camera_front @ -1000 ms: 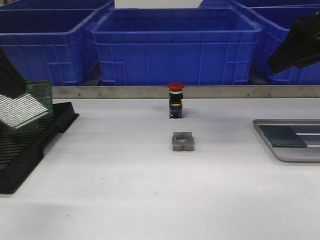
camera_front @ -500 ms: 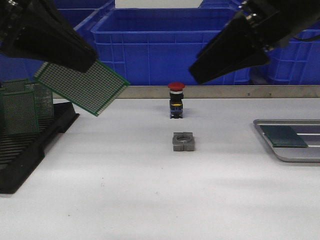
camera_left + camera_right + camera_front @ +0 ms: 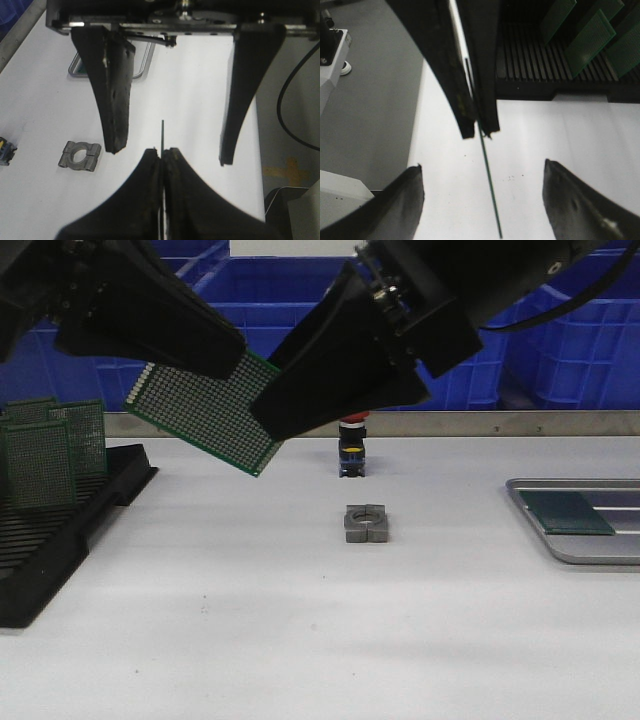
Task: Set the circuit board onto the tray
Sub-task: 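Grasp the second board's edge with the right gripper, open the left gripper, then carry the second board with the right gripper onto the first in the tray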
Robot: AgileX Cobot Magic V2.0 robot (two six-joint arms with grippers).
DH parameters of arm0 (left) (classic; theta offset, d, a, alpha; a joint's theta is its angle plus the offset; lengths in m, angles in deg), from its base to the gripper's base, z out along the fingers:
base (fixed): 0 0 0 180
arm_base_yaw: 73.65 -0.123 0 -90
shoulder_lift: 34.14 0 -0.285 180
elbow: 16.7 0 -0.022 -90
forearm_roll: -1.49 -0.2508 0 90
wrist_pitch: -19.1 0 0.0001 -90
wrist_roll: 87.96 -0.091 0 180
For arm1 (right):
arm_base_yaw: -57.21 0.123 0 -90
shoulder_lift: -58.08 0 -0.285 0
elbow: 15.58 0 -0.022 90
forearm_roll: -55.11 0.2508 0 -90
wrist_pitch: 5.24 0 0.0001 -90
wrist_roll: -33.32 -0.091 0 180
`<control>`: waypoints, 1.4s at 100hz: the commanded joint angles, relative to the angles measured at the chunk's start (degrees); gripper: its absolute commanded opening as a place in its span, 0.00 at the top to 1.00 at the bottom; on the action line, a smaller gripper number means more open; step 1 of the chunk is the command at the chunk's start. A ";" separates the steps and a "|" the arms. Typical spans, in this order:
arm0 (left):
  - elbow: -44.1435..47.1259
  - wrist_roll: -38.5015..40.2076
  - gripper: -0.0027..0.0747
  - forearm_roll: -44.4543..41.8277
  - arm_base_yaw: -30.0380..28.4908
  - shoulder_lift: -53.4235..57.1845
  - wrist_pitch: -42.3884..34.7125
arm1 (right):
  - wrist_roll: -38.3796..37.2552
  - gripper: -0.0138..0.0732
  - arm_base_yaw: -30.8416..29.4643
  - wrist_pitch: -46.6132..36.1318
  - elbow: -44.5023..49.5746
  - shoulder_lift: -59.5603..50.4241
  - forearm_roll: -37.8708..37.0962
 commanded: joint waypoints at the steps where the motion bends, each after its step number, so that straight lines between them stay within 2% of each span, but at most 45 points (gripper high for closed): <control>1: -1.74 -0.43 0.99 5.38 0.40 1.28 2.27 | 0.51 0.31 0.14 -0.05 -1.59 -1.65 3.84; 5: -1.74 -0.43 0.99 6.12 0.40 1.28 2.27 | 0.51 0.37 0.14 -0.79 -1.59 -1.65 3.88; 10: -1.74 -0.43 0.99 6.68 0.40 1.28 2.02 | 0.51 0.49 0.14 -1.46 -1.59 -1.65 3.88; 25: -1.74 -0.43 0.99 7.58 0.40 1.28 1.92 | 0.47 0.99 0.14 -0.58 -1.59 -1.65 3.88; 37: -1.74 -0.43 0.98 8.83 0.29 1.28 2.05 | 0.47 0.97 0.14 0.03 -1.59 -1.65 3.98; 42: -1.74 -0.43 0.94 9.07 0.29 1.28 2.17 | 0.47 0.97 0.14 0.49 -1.59 -1.65 3.98; 47: -1.74 -0.43 0.84 9.51 0.29 1.28 2.29 | 0.47 0.97 0.14 0.68 -1.59 -1.65 3.98; 62: -2.31 -0.43 0.37 10.76 0.29 1.28 1.90 | -0.53 0.97 0.03 0.68 -1.53 -1.65 3.93; 67: -2.99 -0.43 0.28 10.76 0.29 1.39 1.47 | -3.29 0.97 -0.23 0.09 -1.36 -1.65 3.93; 71: -3.76 -0.43 0.24 10.76 0.07 1.52 1.06 | -5.55 0.97 -0.83 -0.62 -1.08 -1.65 3.87; 78: -5.61 -0.43 0.23 10.76 -1.23 1.75 0.62 | -10.76 0.97 -2.80 -1.82 -0.54 -1.65 2.51; 87: -7.91 -0.33 0.23 10.51 -3.94 1.89 0.62 | -21.89 0.97 -7.20 -2.27 -0.12 -1.65 -0.14; 98: -8.58 -0.33 0.23 10.99 -6.56 2.28 0.99 | -33.34 0.97 -15.72 -4.60 -0.12 -1.65 -2.56; 109: -8.58 -0.33 0.23 11.02 -7.40 2.31 0.99 | -40.12 0.97 -24.32 -7.75 -0.12 -1.01 -2.57; 125: -8.58 -0.33 0.23 11.02 -7.40 2.31 1.27 | -43.10 0.97 -34.51 -8.13 -0.12 2.78 -2.57; 140: -8.58 -0.33 0.23 11.02 -7.40 2.31 1.76 | -43.10 0.97 -39.07 -9.58 -0.12 8.32 -2.57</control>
